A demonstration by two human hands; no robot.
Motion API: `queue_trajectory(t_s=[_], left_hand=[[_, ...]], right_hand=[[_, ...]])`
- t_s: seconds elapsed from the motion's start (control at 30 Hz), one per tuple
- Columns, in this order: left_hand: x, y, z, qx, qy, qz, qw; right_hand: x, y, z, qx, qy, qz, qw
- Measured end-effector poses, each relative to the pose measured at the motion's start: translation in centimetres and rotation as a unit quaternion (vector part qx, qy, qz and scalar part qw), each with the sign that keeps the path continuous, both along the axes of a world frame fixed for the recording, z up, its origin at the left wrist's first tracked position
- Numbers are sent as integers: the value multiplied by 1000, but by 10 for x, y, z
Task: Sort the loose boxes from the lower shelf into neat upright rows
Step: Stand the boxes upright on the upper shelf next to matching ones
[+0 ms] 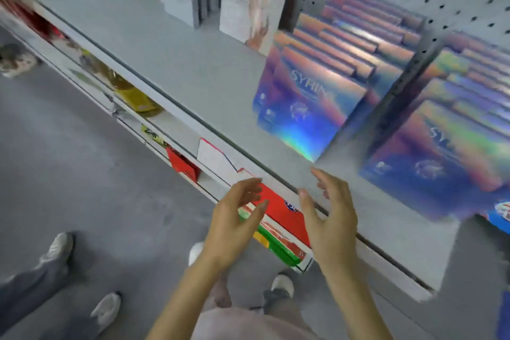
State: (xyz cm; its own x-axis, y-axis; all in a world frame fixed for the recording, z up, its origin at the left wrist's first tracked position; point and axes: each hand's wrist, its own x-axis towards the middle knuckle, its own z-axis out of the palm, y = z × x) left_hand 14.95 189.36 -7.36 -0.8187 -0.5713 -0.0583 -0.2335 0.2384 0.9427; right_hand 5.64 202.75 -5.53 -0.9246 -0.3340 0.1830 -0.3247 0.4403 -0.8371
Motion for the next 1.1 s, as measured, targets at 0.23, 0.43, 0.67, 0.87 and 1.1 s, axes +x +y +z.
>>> queue_trajectory(t_s=[0.23,0.43,0.67,0.87,1.1], left_hand=[[96,-157,-5,-102,-60,25,993],[192,-300,7,-157,-101,98,978],[240,-406,6,-107,-93,190,972],[230,-470,-15,-32,-93,189,977],[190,-643,-14,-36,-81,212,973]], right_hand=[[49,-158,-21,11,-44,143,989],[105,-307,-31,68,-113,234,963],[141,-436,-16,119,-79,314,939],[129,-526,-19,160,-82,345,921],[87,-701,-25,93,-87,360,924]])
